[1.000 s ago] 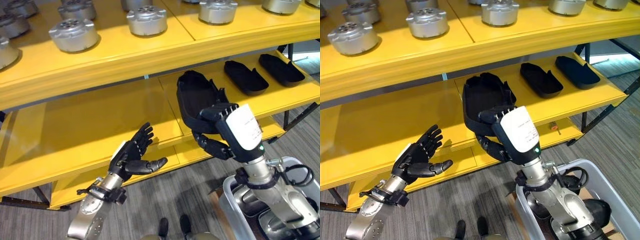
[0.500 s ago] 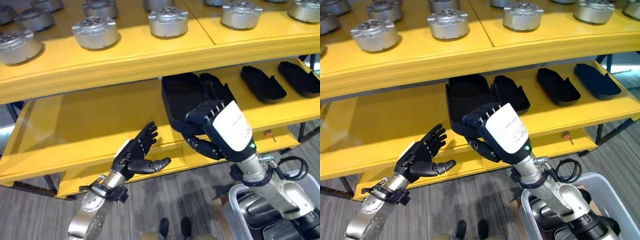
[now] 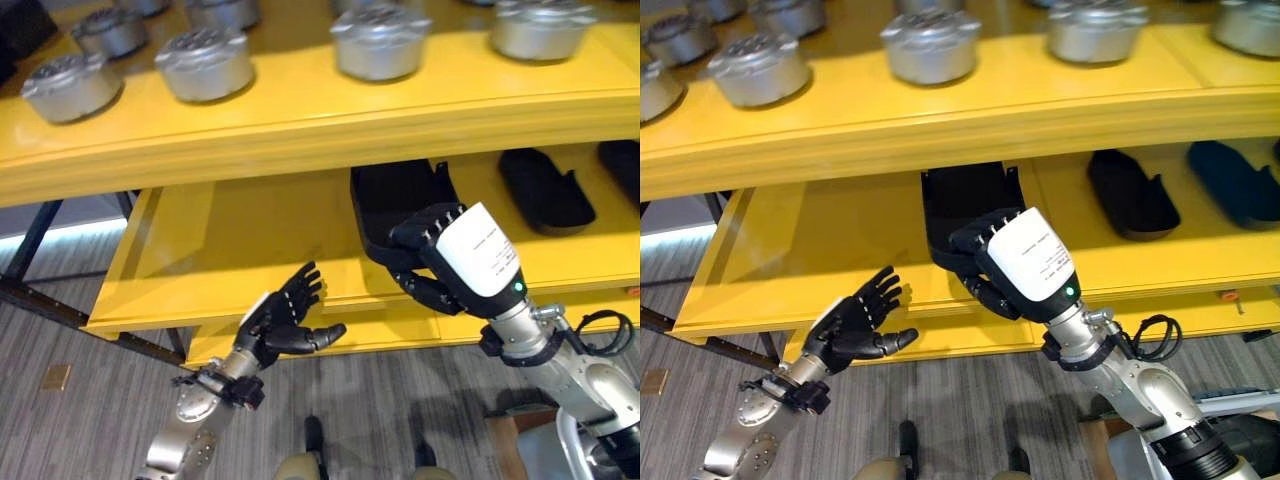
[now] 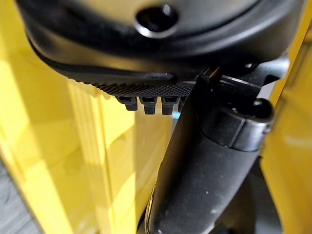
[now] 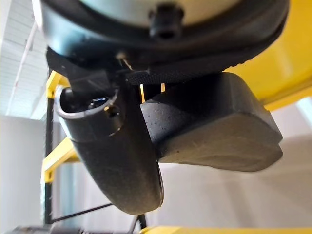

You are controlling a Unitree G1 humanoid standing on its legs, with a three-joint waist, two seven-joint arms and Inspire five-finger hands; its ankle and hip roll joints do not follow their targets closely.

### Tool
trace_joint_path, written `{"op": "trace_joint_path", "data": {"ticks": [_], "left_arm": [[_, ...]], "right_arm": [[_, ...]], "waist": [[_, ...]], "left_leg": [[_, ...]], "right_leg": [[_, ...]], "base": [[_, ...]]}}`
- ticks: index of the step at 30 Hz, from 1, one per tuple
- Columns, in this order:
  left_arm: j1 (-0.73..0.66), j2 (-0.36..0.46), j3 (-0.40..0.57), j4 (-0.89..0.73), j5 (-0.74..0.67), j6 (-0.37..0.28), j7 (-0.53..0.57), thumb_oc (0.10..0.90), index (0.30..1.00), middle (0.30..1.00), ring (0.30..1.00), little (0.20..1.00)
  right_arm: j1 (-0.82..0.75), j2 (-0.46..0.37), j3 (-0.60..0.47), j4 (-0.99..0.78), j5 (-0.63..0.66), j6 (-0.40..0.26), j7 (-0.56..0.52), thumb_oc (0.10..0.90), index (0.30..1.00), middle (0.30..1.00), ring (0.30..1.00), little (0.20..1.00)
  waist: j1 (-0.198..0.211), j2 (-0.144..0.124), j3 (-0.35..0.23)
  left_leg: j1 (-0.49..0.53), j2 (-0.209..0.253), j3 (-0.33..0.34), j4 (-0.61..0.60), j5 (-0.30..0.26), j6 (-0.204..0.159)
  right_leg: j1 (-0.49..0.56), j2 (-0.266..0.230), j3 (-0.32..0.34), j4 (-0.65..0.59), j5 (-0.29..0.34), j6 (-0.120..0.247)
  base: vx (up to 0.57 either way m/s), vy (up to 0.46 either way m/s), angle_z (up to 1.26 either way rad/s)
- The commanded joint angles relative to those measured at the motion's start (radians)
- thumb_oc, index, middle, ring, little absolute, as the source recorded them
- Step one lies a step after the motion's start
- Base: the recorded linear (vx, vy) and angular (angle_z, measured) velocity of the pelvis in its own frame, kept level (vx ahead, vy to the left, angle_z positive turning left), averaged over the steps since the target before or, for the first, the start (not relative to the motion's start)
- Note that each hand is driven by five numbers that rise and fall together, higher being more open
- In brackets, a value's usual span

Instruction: Move parts from the plastic box to the shelf.

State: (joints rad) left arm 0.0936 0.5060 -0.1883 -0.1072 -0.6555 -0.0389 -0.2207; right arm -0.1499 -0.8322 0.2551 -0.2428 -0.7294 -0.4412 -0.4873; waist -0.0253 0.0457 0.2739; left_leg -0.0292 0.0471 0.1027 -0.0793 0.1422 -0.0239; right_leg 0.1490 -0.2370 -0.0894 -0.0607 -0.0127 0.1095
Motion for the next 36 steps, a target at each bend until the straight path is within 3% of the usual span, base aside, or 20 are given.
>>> {"op": "trace_joint_path", "data": {"ticks": [1,9,15,17,19,23,26,31,36], "left_arm": [[-0.005,0.011,0.056,-0.119,-0.014,-0.132,0.047,0.9,1.0,1.0,1.0,1.0],[0.024,0.017,0.11,-0.164,-0.024,-0.158,0.01,0.9,1.0,1.0,1.0,1.0],[0.03,0.026,0.128,-0.171,-0.05,-0.188,-0.05,0.9,1.0,1.0,1.0,1.0],[0.036,0.031,0.133,-0.178,-0.071,-0.202,-0.071,0.9,1.0,1.0,1.0,1.0],[0.044,0.032,0.137,-0.192,-0.055,-0.222,-0.044,0.9,1.0,1.0,1.0,1.0],[0.019,0.036,0.138,-0.19,-0.057,-0.234,0.006,0.9,1.0,1.0,1.0,1.0],[-0.014,0.021,0.121,-0.172,-0.029,-0.241,0.027,0.9,1.0,1.0,1.0,1.0],[0.015,0.008,0.123,-0.194,-0.042,-0.241,0.037,0.9,1.0,1.0,1.0,1.0],[0.028,0.006,0.122,-0.191,-0.047,-0.262,0.037,0.9,1.0,1.0,1.0,1.0]], "right_arm": [[-0.072,0.031,-0.046,-0.104,0.004,0.012,-0.089,0.4,0.3,0.3,0.3,0.3],[0.001,0.063,-0.08,-0.084,0.009,0.163,-0.058,0.4,0.3,0.3,0.3,0.3],[0.017,0.079,-0.086,0.006,0.012,0.196,-0.101,0.4,0.3,0.3,0.3,0.3],[0.024,0.084,-0.096,0.023,0.016,0.193,-0.095,0.4,0.3,0.3,0.3,0.3],[0.03,0.096,-0.091,0.048,0.003,0.177,-0.091,0.4,0.3,0.3,0.3,0.3],[0.024,0.088,-0.072,0.032,0.004,0.2,-0.09,0.4,0.3,0.3,0.3,0.3],[0.004,0.076,-0.062,0.057,0.041,0.225,-0.081,0.4,0.3,0.3,0.3,0.3],[-0.004,0.068,-0.042,0.107,0.074,0.222,-0.014,0.4,0.3,0.3,0.3,0.3],[-0.017,0.076,-0.003,0.167,0.091,0.265,0.005,0.4,0.3,0.3,0.3,0.3]], "waist": [[0.019,-0.012,-0.131],[0.056,-0.049,-0.153],[0.066,-0.066,-0.151],[0.069,-0.067,-0.147],[0.067,-0.071,-0.132],[0.052,-0.082,-0.11],[0.05,-0.091,-0.111],[0.055,-0.086,-0.132],[0.06,-0.083,-0.134]], "left_leg": [[0.057,0.075,-0.016,0.017,-0.065,-0.036],[0.084,0.019,-0.032,0.013,-0.126,0.01],[0.078,-0.012,-0.015,0.025,-0.149,0.046],[0.074,-0.016,-0.002,0.03,-0.153,0.056],[0.084,-0.026,0.015,0.025,-0.155,0.071],[0.085,-0.014,0.008,0.024,-0.161,0.057],[0.075,-0.006,-0.002,0.015,-0.154,0.047],[0.091,0.024,-0.005,-0.005,-0.144,0.007],[0.103,0.036,-0.001,-0.006,-0.143,-0.004]], "right_leg": [[-0.052,0.117,-0.039,0.103,-0.03,-0.041],[-0.047,0.073,-0.07,0.112,-0.023,0.003],[-0.064,0.051,-0.081,0.151,-0.021,0.024],[-0.071,0.05,-0.096,0.193,-0.037,0.023],[-0.124,0.052,-0.108,0.266,-0.007,0.026],[-0.174,0.073,-0.054,0.171,0.041,0.039],[-0.155,0.092,-0.032,0.094,0.056,0.034],[-0.094,0.098,-0.047,0.006,0.061,0.019],[-0.074,0.097,-0.062,-0.018,0.064,0.014]], "base": [[0.11,0.167,0.18],[0.15,0.199,0.26],[0.07,0.171,0.0],[0.03,0.102,-0.11],[0.01,0.028,-0.24],[0.01,-0.154,-0.18],[-0.01,-0.199,0.11],[0.05,-0.1,0.12],[0.02,-0.048,-0.05]]}}
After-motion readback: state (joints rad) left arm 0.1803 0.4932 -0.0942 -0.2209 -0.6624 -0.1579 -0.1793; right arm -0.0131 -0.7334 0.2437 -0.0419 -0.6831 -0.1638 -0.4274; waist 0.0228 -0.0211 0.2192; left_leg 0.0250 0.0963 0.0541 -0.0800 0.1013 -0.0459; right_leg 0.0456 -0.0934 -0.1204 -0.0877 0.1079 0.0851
